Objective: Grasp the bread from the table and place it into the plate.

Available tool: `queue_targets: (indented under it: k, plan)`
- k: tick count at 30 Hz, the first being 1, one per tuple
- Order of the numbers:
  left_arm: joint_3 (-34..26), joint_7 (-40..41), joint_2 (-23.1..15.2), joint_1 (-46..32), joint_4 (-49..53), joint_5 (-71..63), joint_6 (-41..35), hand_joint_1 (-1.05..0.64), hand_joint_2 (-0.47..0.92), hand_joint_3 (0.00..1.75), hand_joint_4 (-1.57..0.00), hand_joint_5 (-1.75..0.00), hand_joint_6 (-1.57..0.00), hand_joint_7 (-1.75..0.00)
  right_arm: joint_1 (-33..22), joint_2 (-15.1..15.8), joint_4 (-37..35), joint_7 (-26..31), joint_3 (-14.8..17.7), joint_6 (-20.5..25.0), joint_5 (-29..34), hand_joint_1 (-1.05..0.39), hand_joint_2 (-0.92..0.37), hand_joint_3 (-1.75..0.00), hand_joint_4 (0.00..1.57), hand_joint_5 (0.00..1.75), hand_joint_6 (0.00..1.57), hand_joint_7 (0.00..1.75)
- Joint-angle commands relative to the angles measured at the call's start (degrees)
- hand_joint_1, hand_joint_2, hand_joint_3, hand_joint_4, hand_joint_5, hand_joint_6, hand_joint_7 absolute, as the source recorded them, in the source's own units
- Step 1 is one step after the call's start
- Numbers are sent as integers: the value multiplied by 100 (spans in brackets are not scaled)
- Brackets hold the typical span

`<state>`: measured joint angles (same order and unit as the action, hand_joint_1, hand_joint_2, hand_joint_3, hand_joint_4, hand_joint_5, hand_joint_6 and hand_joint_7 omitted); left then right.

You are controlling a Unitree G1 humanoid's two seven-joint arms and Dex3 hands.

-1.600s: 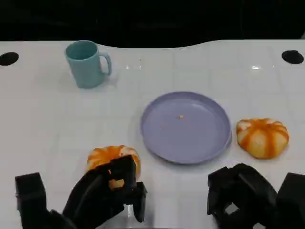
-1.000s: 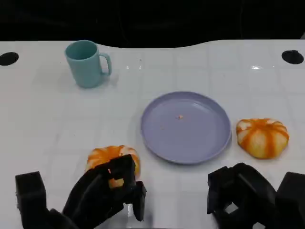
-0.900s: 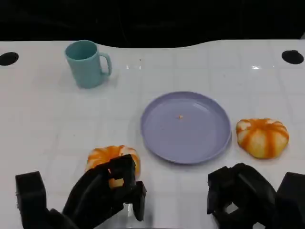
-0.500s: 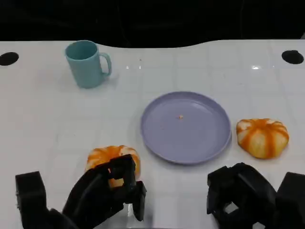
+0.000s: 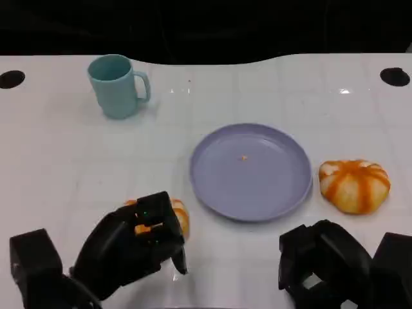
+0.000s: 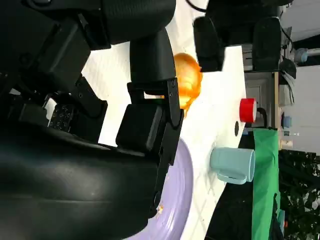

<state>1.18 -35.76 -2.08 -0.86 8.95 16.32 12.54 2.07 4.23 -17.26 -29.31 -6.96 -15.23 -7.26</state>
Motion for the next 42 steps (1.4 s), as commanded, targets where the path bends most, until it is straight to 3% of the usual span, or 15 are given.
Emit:
queue_targets:
  k: [1,4,9,15,21,24,30,42]
  plan:
    - [-20,363,-361,64,-234,-692,543,-75,92,23,-52,-157,-44,-108,-35,17,58,12,17,82,-45,-105,-14,-119,155,126,157,98]
    - [-11,567,-543,91,-415,-1043,652,-75,92,21,-49,-137,-37,-85,-33,16,49,11,15,55,-32,-105,-15,-119,155,127,157,98]
    - [4,948,-868,-8,-1032,-1652,378,-73,92,12,-31,-124,-25,-67,-24,12,16,-11,19,8,-39,-105,-15,-118,155,127,157,98]
    - [81,1404,-1270,-149,-1669,-2679,281,-70,92,3,-13,-115,-27,-32,-18,5,-12,-33,27,3,-51,-105,-16,-117,156,126,157,97]
    - [234,1824,-1724,-286,-2363,-4302,37,-76,92,3,-6,-87,-24,-12,-30,6,17,-34,15,-22,-28,-105,-17,-116,155,126,157,97]
    - [343,1819,-1875,-326,-2673,-4947,-212,-77,91,2,-9,-77,-23,-6,-19,-6,4,-65,23,24,-73,-105,-16,-116,156,125,157,97]
    - [670,1993,-2046,-272,-2904,-6233,-508,-77,88,0,-8,-74,-20,-3,-27,-10,19,-49,23,57,-54,-105,-16,-115,156,125,157,97]
    - [1466,1701,-1861,220,-2648,-7748,-1598,-62,77,0,-11,-67,-20,-2,-35,10,79,-27,31,111,-33,-105,-17,-116,156,125,157,96]
